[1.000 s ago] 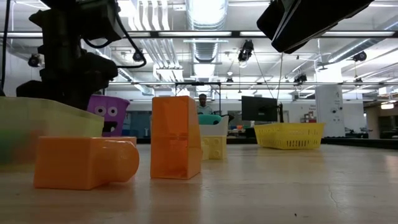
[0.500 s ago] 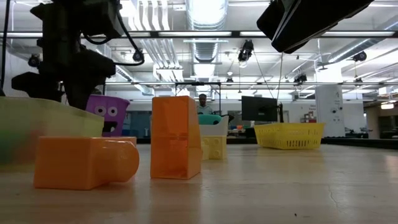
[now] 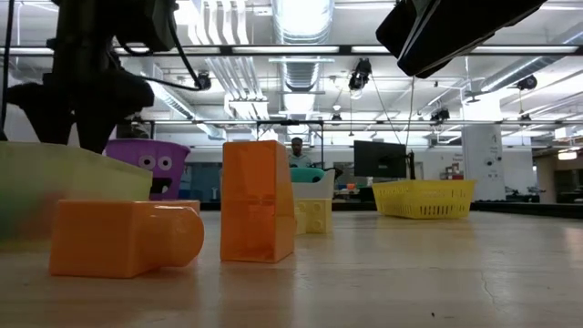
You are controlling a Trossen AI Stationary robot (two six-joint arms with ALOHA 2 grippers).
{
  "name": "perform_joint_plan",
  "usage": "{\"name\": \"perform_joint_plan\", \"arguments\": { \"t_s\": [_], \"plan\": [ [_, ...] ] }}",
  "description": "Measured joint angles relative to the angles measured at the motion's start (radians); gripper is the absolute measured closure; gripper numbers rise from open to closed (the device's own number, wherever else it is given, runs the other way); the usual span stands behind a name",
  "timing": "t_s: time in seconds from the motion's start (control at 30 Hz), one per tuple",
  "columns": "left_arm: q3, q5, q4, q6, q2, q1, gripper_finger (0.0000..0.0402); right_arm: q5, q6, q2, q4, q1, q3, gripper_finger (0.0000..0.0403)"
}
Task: Pick & Place Toys
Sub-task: Put the red game piece into the light yellow bin
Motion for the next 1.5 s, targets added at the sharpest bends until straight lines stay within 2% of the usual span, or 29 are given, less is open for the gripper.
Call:
{"name": "perform_joint_plan", "arguments": {
  "t_s": [0.23,0.4,0.57,0.77,0.97,1.3,1.5],
  "plan": [
    [0.090,-0.037,-0.116,-0.030,0.000,-0.004,0.0105,0.000,0.002,0.000,0.000,0.000,0.000,0.0384],
    [0.093,-0.108,-0.011,0.011,0.010,-0.021,0.0105,0.001,0.003,0.000,0.000,-0.002,0.001,0.0384],
    [0.044,-0.114,0.088,0.074,0.075,-0.016,0.0106,0.001,0.003,0.000,0.003,-0.002,0.001,0.0384],
    [0.030,-0.117,0.115,0.113,0.143,0.003,0.0106,0.001,0.003,0.000,0.004,-0.002,0.001,0.0384],
    [0.030,-0.107,0.209,0.111,0.120,0.004,0.0106,0.001,0.003,0.000,0.004,-0.002,0.001,0.0384],
    [0.031,-0.007,0.255,0.108,0.103,0.003,0.0106,-0.001,0.006,0.000,0.003,-0.002,0.001,0.0384],
    [0.007,-0.005,0.234,0.085,0.104,0.003,0.0106,-0.005,0.011,0.000,0.003,-0.002,0.001,0.0384]
  ]
}}
